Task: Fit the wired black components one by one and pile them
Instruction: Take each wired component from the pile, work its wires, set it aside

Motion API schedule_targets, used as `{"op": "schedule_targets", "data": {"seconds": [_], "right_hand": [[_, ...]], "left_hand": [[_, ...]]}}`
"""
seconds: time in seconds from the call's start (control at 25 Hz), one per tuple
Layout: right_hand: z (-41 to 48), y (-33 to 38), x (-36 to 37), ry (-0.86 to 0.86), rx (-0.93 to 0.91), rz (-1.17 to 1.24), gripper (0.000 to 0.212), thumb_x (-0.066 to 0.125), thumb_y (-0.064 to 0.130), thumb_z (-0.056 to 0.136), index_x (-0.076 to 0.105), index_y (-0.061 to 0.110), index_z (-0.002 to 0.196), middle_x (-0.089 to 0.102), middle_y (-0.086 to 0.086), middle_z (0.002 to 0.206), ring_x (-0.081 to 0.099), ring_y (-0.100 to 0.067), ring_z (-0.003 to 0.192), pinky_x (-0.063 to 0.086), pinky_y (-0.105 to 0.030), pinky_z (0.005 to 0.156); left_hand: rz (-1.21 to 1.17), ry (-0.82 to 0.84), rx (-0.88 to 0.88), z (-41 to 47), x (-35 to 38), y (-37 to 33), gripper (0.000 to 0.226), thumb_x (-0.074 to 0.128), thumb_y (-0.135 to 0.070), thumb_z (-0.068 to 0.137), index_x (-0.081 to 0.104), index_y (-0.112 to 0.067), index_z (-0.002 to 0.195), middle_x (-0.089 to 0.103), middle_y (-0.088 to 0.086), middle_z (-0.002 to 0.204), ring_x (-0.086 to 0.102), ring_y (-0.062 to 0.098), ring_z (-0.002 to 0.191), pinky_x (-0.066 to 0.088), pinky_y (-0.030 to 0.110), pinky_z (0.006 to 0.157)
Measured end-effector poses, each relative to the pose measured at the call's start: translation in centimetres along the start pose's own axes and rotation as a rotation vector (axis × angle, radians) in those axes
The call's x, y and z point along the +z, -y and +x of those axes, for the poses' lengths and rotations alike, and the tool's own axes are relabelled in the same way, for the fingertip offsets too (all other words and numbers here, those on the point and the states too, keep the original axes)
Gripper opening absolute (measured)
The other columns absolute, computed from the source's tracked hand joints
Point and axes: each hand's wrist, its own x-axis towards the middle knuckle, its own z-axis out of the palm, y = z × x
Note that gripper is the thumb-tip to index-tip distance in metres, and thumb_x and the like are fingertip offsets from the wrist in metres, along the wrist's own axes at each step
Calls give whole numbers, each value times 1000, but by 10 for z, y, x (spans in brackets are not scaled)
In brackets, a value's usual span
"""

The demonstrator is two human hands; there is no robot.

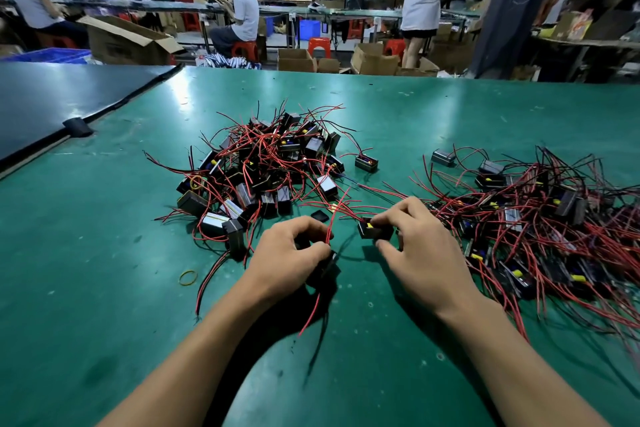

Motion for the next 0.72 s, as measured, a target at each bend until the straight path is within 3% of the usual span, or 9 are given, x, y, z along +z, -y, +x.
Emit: {"op": "schedule_targets", "data": {"seconds": [0.2,0.32,0.44,0.56,0.72], "right_hand": [[1,-2,0,-79,-78,178,32,72,-2,80,73,17,105,56,4,105,57,-8,91,49,-24,90],[1,3,-4,-95,-86,349,32,72,-8,81,75,14,104,59,0,106,64,-4,92,46,-9,89],[1,2,-11,-3,-63,421,33,66,-11,83,77,16,98,63,1,105,67,-1,88,47,-7,85],[-1,-5,-18,124,-89,337,31,64,-4,86,79,23,91,64,8,101,63,0,92,44,-5,82],[0,-13,-21,199,-86,283,13,71,26,90,79,23,80,66,11,93,63,-4,89,47,-18,80]], "left_hand": [[-30,-19,-23,3,-6,0,7,71,-8,83,72,-15,85,74,5,80,69,22,75,53,30,77],[-68,-22,-34,4,-8,1,1,71,-13,85,71,-13,85,73,6,77,64,17,65,52,30,70],[-15,-56,-29,3,-10,1,6,72,-19,86,70,-15,81,68,-3,64,59,10,56,49,25,60],[223,-170,64,2,-12,2,15,78,-25,80,66,-17,76,67,-3,67,62,13,60,50,26,61],[374,-147,400,-2,-11,-8,16,71,-2,77,65,-13,87,63,-2,81,55,12,75,44,22,69]]}}
